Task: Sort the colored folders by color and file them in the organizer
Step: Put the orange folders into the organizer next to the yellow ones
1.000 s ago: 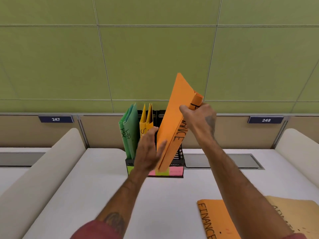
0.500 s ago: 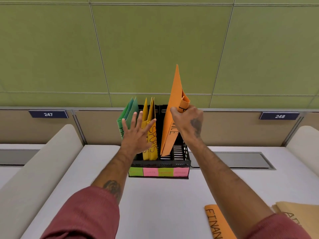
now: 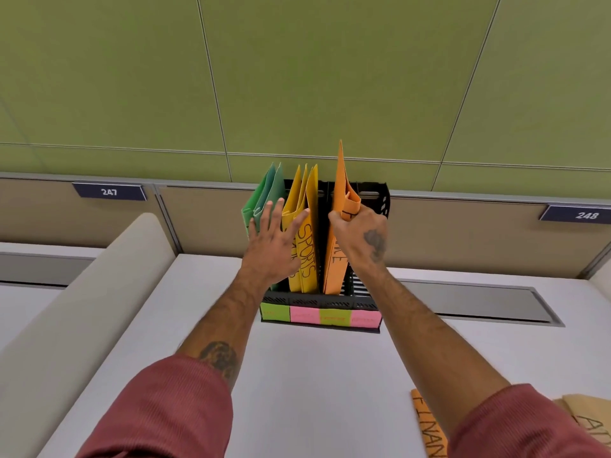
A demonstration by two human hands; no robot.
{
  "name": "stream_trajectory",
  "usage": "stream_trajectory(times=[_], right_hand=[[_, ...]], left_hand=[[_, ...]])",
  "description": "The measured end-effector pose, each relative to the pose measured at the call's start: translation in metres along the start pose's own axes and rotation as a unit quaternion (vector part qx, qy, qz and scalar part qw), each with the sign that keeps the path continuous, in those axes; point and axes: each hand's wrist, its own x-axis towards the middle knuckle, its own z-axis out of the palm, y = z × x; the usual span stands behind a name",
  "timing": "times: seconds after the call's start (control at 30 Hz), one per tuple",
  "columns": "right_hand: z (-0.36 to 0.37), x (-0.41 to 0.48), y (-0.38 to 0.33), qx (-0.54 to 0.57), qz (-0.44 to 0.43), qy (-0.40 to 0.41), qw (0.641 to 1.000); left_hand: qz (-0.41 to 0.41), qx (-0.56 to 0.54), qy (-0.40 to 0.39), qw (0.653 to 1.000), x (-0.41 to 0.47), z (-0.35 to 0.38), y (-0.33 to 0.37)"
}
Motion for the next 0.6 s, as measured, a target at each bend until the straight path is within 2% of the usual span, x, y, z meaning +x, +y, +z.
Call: stream_trajectory(times=[0.6], right_hand=[[0.054,-0.011,0.025,0.019,0.083,-0.034,0.996]], left_hand=[[0.007,0.01,0.029,1.0,-0.001,0.005,-0.003]])
